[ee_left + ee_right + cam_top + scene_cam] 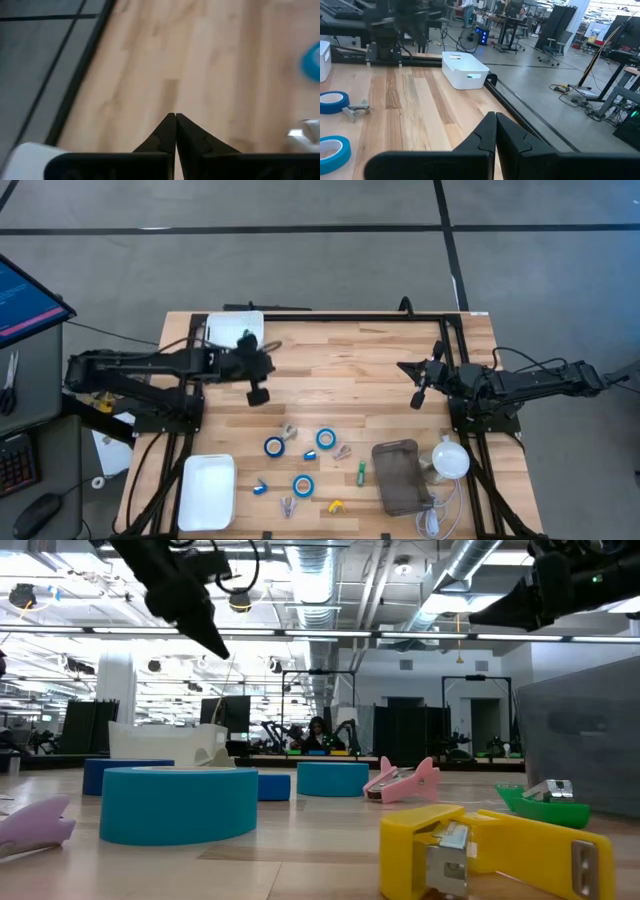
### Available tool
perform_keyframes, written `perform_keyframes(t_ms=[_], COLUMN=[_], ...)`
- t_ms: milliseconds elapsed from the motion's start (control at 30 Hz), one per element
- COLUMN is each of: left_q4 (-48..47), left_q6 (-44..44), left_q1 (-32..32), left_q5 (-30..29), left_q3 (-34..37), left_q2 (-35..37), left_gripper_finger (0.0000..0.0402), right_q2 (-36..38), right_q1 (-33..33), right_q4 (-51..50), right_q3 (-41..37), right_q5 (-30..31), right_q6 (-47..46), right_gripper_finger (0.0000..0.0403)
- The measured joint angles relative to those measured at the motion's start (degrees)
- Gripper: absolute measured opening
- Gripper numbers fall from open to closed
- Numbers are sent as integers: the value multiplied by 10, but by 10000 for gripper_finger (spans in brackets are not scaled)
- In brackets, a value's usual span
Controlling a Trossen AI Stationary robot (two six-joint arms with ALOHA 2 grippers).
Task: Pick and place Stapler, Stapler remover, tape
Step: Put the gray staple remover into the bottom white bin
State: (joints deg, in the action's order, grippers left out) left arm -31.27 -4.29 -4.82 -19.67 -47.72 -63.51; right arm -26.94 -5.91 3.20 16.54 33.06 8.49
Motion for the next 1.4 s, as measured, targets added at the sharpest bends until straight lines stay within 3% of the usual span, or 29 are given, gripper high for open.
perform_keyframes(t_ms=[200,400,600,767,1000,1233,1400], left_q4=[9,5,-8,-27,-78,-77,-37], left_q6=[112,154,197,212,223,403,421], left_q1=[73,140,181,195,200,185,176], left_q5=[0,-1,6,22,35,32,63], left_q3=[0,0,0,-7,-90,-115,-115], left_q2=[3,-8,-66,-125,-173,-177,-175], left_gripper_finger=[2,2,2,2,2,2,4], right_q2=[0,0,0,0,0,0,0], right_q1=[0,0,0,0,0,-1,-1], right_q4=[7,7,7,7,6,6,5], right_q3=[0,0,0,0,0,0,0], right_q5=[0,0,0,0,0,0,0], right_q6=[-1,-1,-1,-9,-10,-10,-10], right_gripper_finger=[0,0,0,0,0,0,0])
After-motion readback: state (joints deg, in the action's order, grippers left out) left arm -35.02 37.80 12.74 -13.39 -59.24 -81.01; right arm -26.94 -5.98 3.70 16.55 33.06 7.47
